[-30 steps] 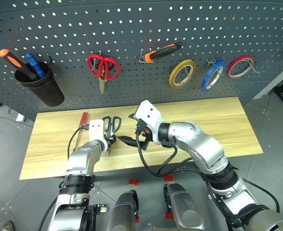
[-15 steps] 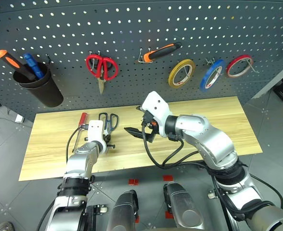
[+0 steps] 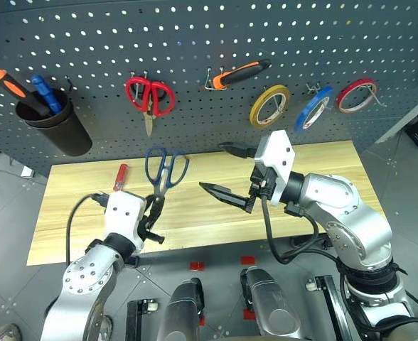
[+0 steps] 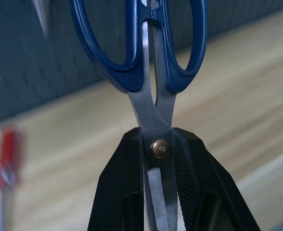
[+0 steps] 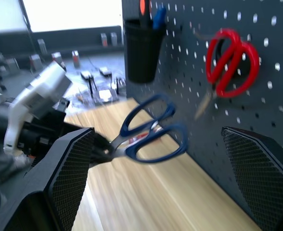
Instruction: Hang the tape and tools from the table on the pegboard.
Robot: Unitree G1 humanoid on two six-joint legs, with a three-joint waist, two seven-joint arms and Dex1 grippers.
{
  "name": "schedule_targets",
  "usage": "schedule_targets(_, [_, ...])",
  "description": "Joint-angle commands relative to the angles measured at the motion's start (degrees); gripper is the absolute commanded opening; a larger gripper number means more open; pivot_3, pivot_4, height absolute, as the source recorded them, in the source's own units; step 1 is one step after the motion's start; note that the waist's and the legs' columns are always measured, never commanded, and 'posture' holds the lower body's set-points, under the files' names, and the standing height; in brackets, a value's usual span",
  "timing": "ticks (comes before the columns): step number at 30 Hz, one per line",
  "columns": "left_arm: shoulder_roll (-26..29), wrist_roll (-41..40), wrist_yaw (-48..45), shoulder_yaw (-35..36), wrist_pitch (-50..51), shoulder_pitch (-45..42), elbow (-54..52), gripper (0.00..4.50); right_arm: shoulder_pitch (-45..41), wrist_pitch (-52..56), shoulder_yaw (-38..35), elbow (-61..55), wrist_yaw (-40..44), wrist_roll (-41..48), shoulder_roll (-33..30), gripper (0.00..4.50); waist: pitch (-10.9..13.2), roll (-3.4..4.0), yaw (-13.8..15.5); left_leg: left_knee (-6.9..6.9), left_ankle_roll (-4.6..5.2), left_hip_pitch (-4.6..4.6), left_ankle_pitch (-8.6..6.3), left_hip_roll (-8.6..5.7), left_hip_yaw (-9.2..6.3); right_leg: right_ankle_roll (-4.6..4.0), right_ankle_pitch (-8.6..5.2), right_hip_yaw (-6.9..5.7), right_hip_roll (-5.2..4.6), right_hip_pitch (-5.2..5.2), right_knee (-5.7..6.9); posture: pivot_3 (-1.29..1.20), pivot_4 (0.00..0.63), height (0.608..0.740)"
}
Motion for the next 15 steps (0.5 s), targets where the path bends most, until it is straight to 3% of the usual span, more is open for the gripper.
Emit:
schedule_targets(1, [1.14, 1.04, 0.24, 2.96, -3.07, -2.35, -4.81, 0.56, -1.89, -3.19, -1.21, -0.41, -1.13, 0.86, 1.43, 4.50, 0.01, 0.01, 0.17, 0.01, 0.01, 0.00, 0.00, 0.00, 0.01, 0.00, 0.00, 0.00, 0.01, 0.00, 0.00, -0.26, 0.335, 0.740])
schedule_targets(8, [3.01, -0.44, 0.00, 6.92, -2.17, -12.98, 1.05, 0.56, -4.07, -6.90, 0.14, 3.65, -2.54, -1.68, 2.44, 4.50, 0.03, -0.02, 0.55, 0.01, 0.01, -0.02, 0.01, -0.01, 0.01, 0.01, 0.01, -0.04, 0.06, -0.01, 0.01, -0.27, 0.333, 0.740])
schedule_targets(15, [5.09, -1.34, -2.80, 6.52, -1.85, -19.08, 10.21, 0.56, -6.67, -8.19, 1.08, 5.57, -3.75, -2.61, 4.45, 4.50, 0.08, -0.05, 0.39, -0.02, 0.01, -0.03, 0.01, 0.00, 0.02, 0.01, 0.01, -0.03, 0.07, -0.04, 0.00, -0.30, 0.335, 0.740])
